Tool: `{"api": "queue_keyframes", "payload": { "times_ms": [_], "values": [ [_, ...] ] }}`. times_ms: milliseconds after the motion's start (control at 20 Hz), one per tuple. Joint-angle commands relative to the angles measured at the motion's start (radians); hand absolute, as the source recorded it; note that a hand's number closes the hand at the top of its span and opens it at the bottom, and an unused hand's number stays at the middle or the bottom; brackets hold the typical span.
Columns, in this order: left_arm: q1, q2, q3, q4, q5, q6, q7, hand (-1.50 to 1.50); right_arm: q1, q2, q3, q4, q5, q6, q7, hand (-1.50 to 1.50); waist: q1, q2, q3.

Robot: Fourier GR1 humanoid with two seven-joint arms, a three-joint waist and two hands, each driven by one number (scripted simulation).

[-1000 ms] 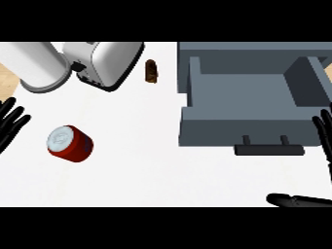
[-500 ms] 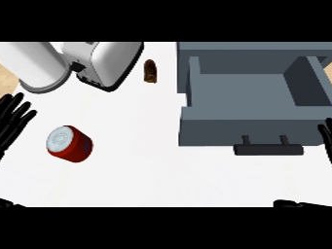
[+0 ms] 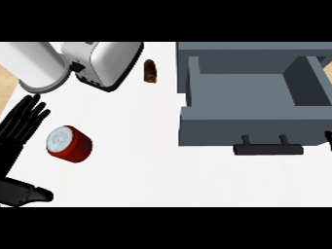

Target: Pick up the can, place it into the drawer and close the drawer

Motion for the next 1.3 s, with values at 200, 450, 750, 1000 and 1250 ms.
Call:
{"api": "queue_keyframes", "payload": {
  "times_ms": [200, 450, 750, 1000, 1250],
  "values": [
    [-0.041, -0.033, 0.002, 0.191, -0.104, -0.015, -0.162, -1.5, -0.038, 0.019, 0.003, 0.018, 0.029, 0.006, 0.006, -1.5, 0.001, 0.0, 0.0],
    [0.021, -0.049, -0.009, 0.209, -0.167, -0.012, -0.234, -1.5, -0.009, -0.01, -0.077, 0.056, -0.014, 0.056, -0.051, -1.5, 0.002, 0.0, 0.0],
    [-0.073, -0.002, 0.042, 0.36, -0.188, -0.008, -0.295, -1.5, -0.108, -0.006, -0.064, 0.075, 0.002, 0.03, 0.019, -1.5, 0.002, 0.001, 0.0],
    [-0.056, 0.033, 0.06, 0.529, -0.245, -0.038, -0.456, -1.5, -0.058, 0.012, -0.061, 0.032, 0.002, 0.045, 0.006, -1.5, 0.001, 0.0, 0.0],
    [-0.135, 0.039, 0.063, 0.593, -0.248, -0.015, -0.452, -1.5, -0.061, 0.068, 0.033, -0.018, 0.105, -0.006, 0.069, -1.5, 0.001, 0.0, 0.0]
  ]
}}
